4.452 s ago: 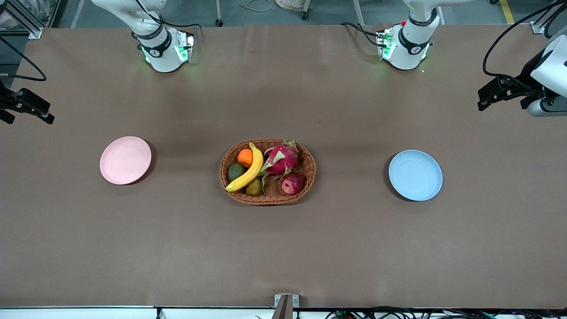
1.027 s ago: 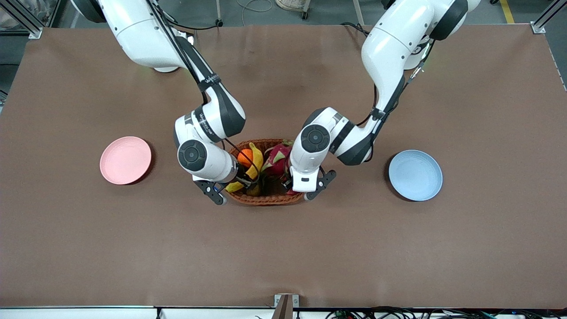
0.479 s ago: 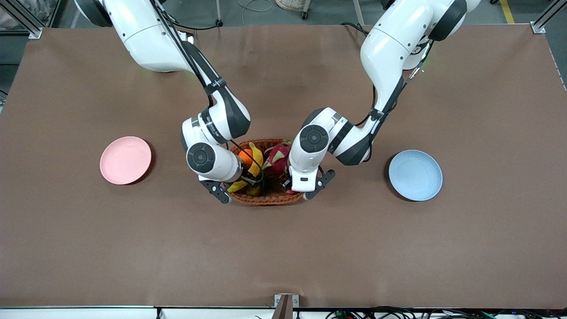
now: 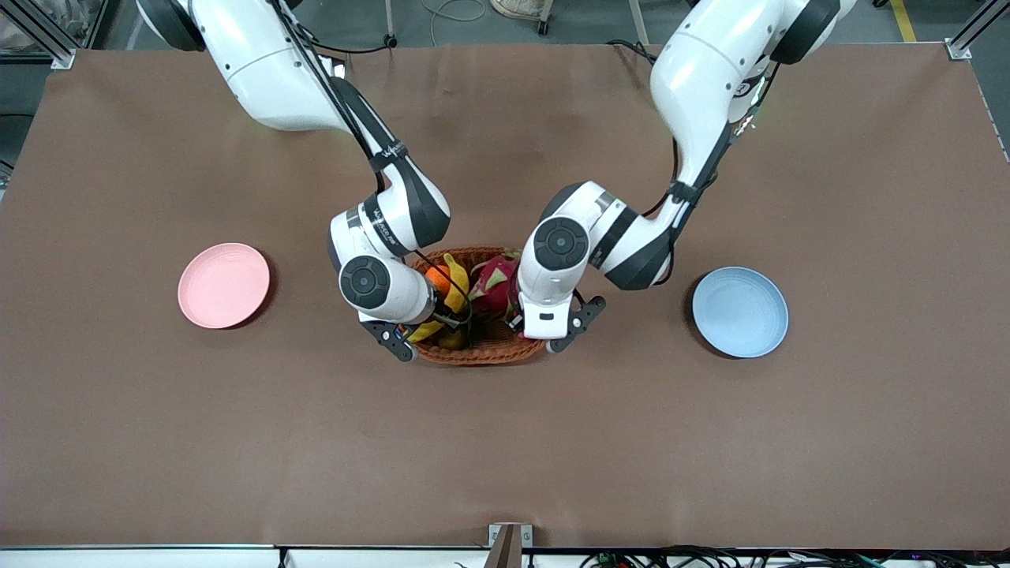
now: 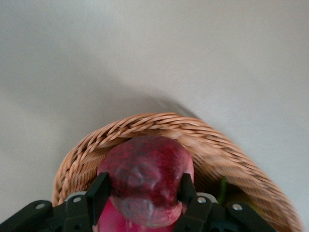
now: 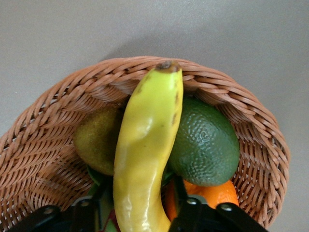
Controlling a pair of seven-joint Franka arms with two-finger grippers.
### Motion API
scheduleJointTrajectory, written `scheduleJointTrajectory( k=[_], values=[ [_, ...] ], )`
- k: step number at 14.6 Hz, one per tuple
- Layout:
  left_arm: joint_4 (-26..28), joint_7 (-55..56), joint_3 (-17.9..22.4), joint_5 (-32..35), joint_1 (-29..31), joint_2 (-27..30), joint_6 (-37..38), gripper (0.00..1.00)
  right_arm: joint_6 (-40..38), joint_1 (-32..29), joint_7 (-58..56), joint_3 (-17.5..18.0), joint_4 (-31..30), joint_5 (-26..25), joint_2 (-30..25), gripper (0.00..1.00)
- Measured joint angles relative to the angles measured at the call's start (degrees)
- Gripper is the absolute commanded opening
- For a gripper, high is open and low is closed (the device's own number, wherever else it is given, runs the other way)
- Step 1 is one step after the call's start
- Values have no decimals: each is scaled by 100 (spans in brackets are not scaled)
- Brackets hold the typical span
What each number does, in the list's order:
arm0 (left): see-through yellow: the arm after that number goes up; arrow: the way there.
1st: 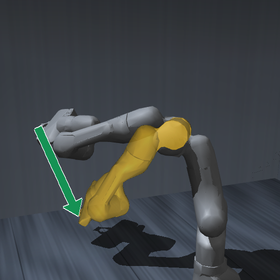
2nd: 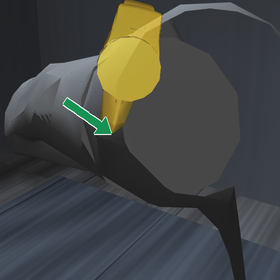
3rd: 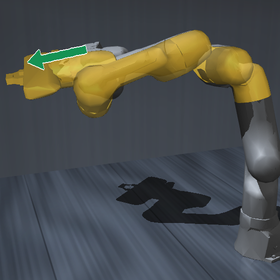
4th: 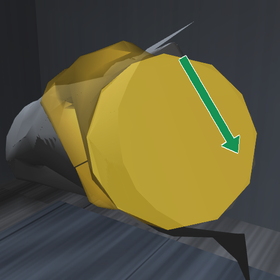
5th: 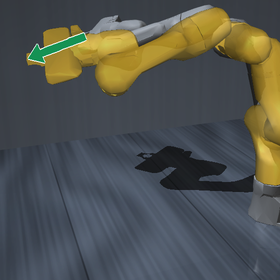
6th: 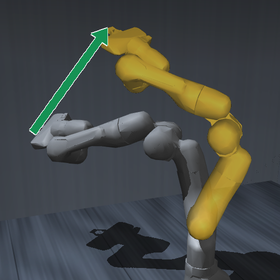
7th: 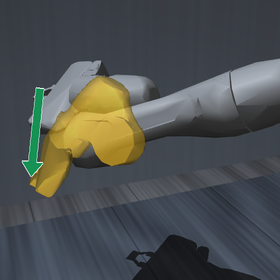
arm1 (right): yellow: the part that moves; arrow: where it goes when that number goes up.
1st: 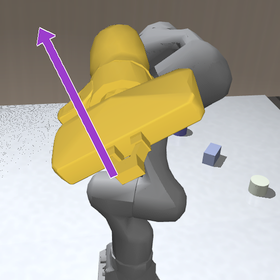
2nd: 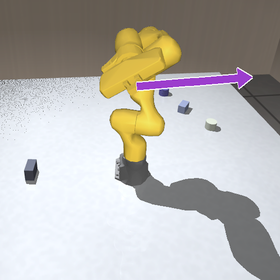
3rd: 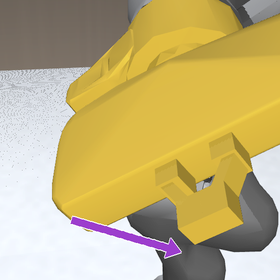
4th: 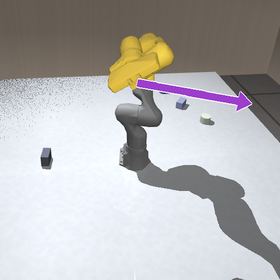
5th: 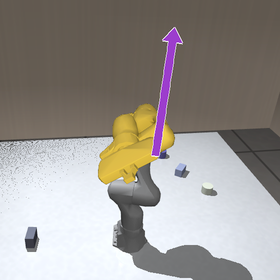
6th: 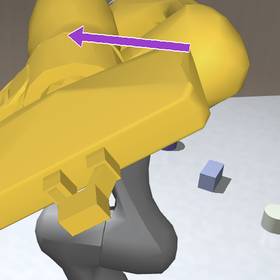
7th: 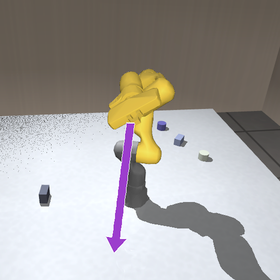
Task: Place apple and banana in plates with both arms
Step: 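Lower both grippers into the basket and close on apple and banana, then carry the apple with the left gripper while the right gripper carries the banana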
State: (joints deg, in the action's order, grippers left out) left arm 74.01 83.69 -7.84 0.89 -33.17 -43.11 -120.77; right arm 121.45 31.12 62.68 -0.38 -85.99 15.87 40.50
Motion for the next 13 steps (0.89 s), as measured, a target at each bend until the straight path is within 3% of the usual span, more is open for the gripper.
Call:
scheduleJointTrajectory(
  k=[6, 13],
  values=[
    [134, -817, 76, 12, 642, 936, 1017, 0, 13, 2, -5, -4, 34, 0, 1, 36],
    [1541, -3064, 89, 267, 2295, 1344, 1123, 1, -111, -53, -35, -105, 449, 0, -19, 36]
  ],
)
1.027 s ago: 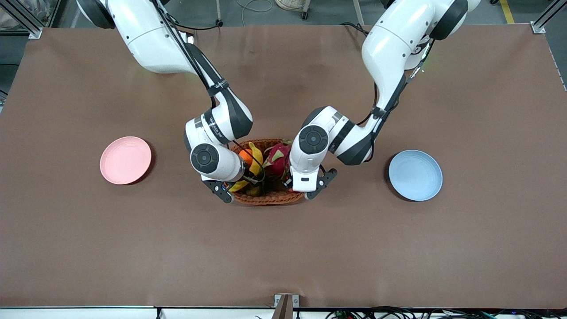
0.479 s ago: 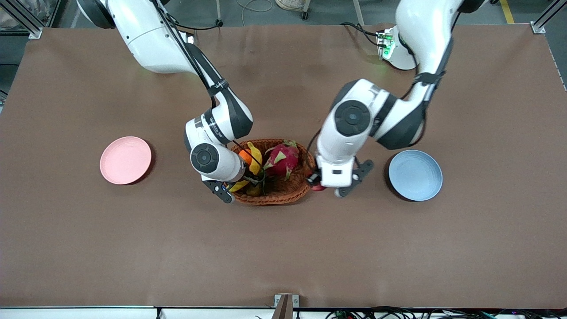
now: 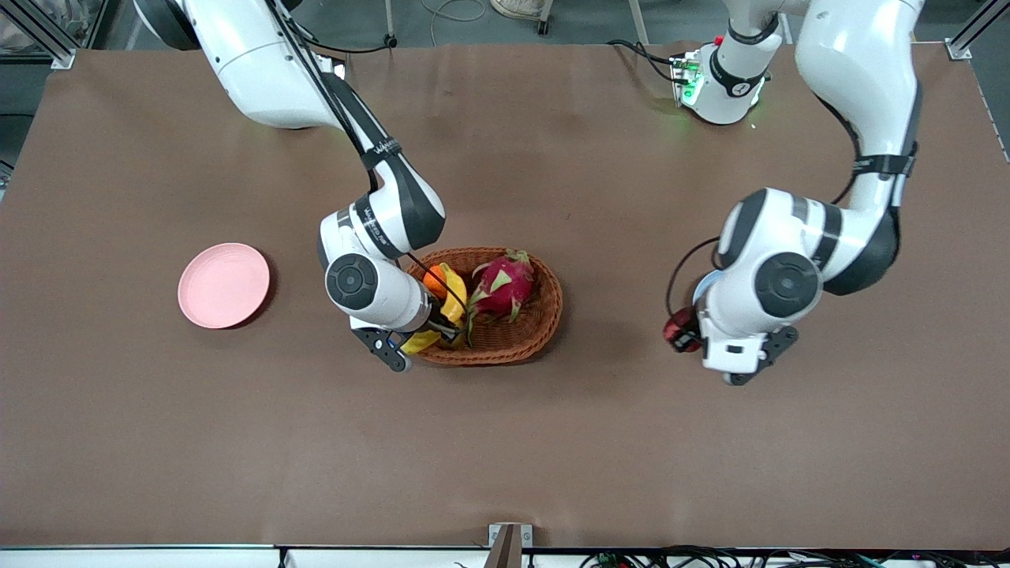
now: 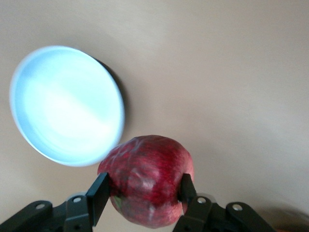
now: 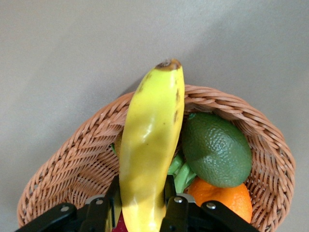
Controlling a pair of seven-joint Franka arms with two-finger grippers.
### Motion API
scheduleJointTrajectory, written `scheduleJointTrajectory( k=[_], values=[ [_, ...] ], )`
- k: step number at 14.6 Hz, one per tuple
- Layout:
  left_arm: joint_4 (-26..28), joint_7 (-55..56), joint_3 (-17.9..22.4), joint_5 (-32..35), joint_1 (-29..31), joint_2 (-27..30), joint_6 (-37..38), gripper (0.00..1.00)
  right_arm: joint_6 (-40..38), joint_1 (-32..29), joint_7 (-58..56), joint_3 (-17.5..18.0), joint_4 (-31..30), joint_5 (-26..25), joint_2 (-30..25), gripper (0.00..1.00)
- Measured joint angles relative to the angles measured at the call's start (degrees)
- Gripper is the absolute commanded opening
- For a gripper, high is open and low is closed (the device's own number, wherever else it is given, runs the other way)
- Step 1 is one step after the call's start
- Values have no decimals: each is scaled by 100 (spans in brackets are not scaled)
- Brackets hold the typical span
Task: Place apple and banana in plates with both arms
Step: 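Carry the apple with the left gripper while the right gripper carries the banana, then lower the apple onto the blue plate and open the left gripper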
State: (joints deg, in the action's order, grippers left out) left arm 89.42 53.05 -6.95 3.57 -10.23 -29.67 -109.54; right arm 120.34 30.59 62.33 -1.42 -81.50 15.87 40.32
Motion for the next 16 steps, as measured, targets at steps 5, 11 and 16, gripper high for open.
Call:
scheduleJointTrajectory(
  k=[5, 11, 16],
  values=[
    [797, -1176, -41, 9, 826, 108, -135, 5, -1175, -583, -848, -76, 95, -22, -386, 35],
    [1493, -1588, -51, 10, 1127, 76, -549, 49, -2304, -1749, -3596, -152, -445, -971, -1189, 29],
    [1489, -1588, -86, 10, 1122, 6, -703, 100, -1825, -2876, -5943, -175, -1695, -1038, -1712, 29]
  ],
)
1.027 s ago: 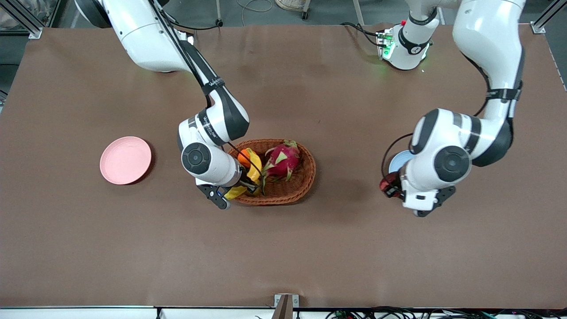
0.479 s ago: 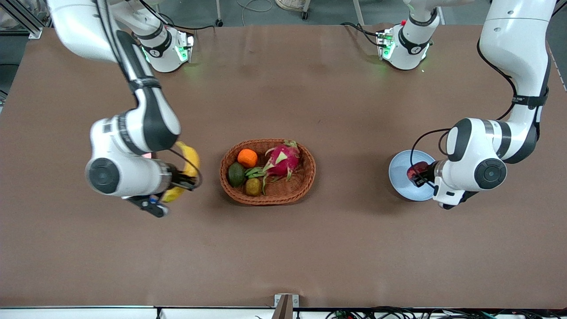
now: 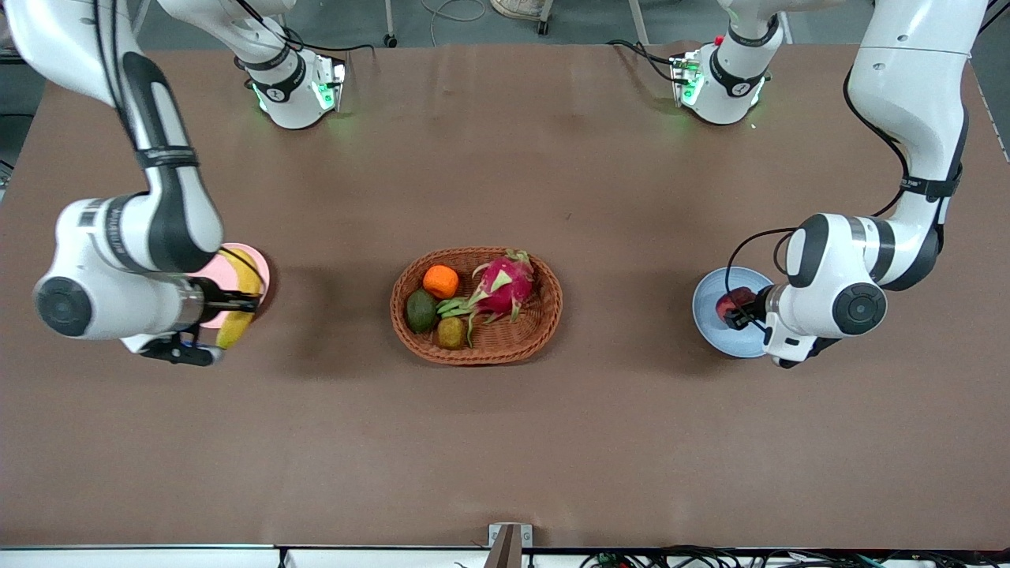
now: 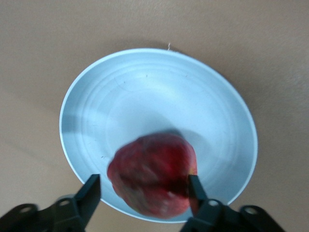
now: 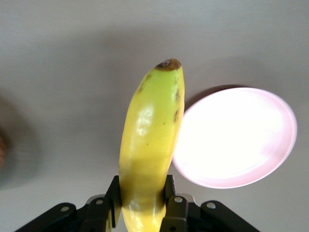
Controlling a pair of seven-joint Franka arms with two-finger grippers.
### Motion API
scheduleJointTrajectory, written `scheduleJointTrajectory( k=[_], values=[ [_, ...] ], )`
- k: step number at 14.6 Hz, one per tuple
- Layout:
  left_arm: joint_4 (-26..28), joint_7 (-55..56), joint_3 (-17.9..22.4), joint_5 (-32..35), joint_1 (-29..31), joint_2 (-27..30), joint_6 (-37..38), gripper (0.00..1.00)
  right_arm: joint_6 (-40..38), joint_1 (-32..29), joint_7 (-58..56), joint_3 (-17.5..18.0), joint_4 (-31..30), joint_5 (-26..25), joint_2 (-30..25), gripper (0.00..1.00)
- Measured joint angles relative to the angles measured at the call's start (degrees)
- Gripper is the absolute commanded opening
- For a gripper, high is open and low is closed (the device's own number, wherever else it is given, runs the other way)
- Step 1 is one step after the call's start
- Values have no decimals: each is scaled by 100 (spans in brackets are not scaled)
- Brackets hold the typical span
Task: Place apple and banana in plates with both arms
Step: 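Lower the apple onto the blue plate and open the left gripper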
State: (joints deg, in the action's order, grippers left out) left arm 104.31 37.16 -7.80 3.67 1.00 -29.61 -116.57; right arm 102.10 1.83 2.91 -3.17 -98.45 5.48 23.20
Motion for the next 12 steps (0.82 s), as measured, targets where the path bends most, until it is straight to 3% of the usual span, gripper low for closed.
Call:
scheduleJointTrajectory(
  k=[4, 7, 12],
  values=[
    [-402, 0, -54, 0, -9, 264, 209, 100, 435, -623, -1195, -2, -684, -9, -278, 29],
    [-950, -1, -143, 0, -15, 766, 926, 100, 826, -653, -1388, 17, -1125, -55, -320, 29],
    [-1681, -569, -154, 7, -15, 1561, 1604, 100, 2225, -654, -1645, 35, -2341, -100, -416, 29]
  ],
)
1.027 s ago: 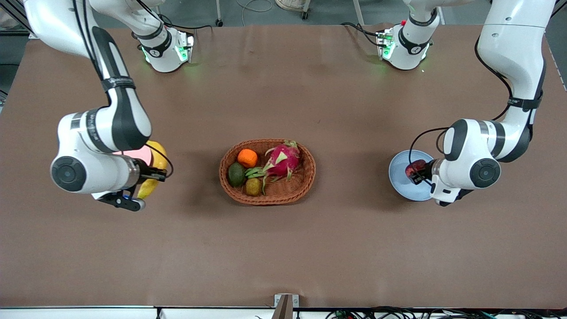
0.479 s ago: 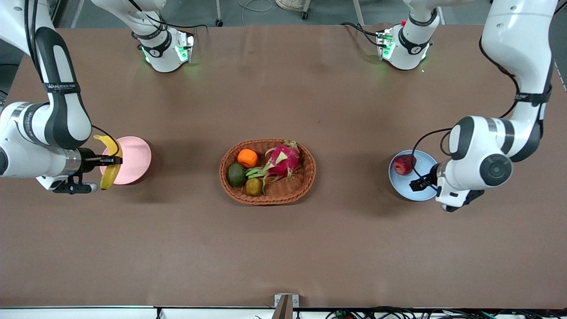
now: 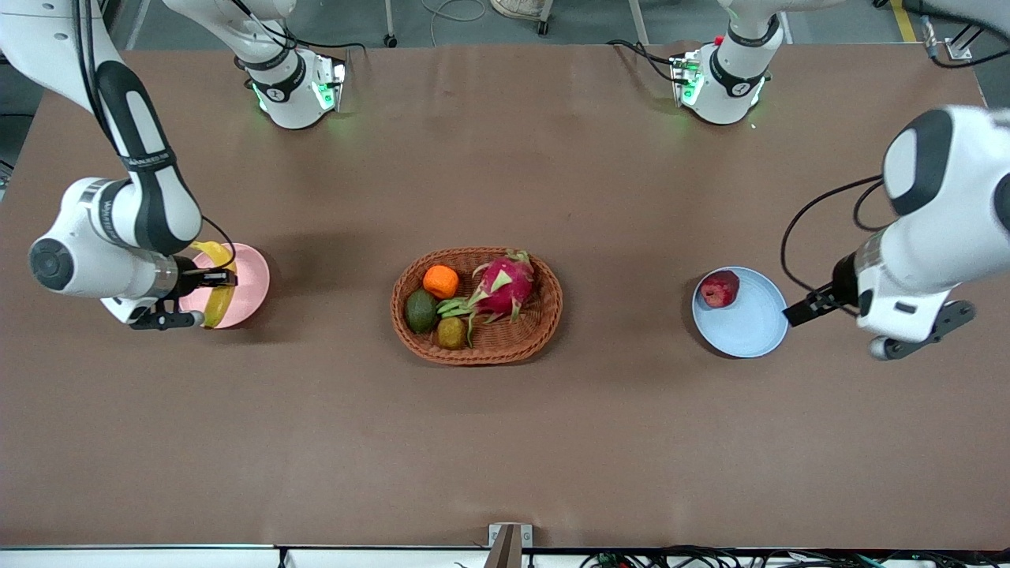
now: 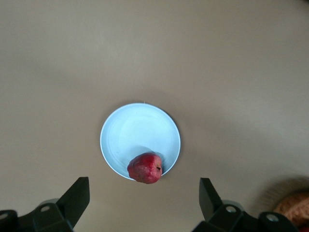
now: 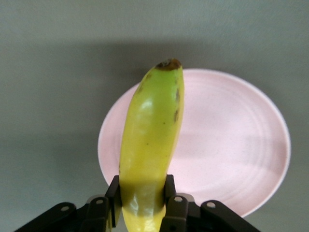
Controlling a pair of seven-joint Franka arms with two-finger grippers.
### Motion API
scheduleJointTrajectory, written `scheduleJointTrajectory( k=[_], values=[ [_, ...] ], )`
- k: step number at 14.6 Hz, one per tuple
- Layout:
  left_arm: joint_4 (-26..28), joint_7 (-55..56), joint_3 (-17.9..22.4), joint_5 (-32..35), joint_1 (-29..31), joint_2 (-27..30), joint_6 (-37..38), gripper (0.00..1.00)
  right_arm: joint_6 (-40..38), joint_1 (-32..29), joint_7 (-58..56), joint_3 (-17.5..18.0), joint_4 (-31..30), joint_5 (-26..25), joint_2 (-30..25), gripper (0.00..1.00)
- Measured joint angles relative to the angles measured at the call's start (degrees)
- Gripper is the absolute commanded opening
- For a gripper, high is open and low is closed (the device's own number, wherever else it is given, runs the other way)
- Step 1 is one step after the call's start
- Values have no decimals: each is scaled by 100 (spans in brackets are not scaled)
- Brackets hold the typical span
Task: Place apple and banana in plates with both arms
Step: 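Lower the apple onto the blue plate and open the left gripper, then lower the banana onto the pink plate and open the right gripper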
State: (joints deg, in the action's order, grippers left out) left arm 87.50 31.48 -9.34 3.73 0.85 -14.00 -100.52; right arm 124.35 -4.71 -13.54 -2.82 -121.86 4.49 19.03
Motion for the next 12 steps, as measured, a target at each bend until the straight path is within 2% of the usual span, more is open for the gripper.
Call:
scheduleJointTrajectory(
  k=[4, 7, 8, 9, 10, 12],
  values=[
    [-63, -1214, 7, 0, 12, 791, 636, 100, 136, -51, -67, -3, -220, -8, -49, 31],
    [-40, -1595, 3, -1, 11, 1259, 1143, 100, 206, -80, -81, -5, -229, -9, -78, 42],
    [-8, -1713, 6, -14, 10, 1391, 1243, 100, 230, -81, -81, -5, -240, -10, -75, 49],
    [59, -1844, 17, -63, 11, 1517, 1305, 100, 236, -85, -81, -5, -257, -10, -67, 67],
    [179, -1980, 36, -152, 10, 1652, 1329, 100, 243, -98, -81, -6, -275, -10, -57, 97],
    [472, -2148, 80, -274, 10, 1903, 1335, 100, 250, -129, -78, -7, -300, -10, -52, 100]
  ],
)
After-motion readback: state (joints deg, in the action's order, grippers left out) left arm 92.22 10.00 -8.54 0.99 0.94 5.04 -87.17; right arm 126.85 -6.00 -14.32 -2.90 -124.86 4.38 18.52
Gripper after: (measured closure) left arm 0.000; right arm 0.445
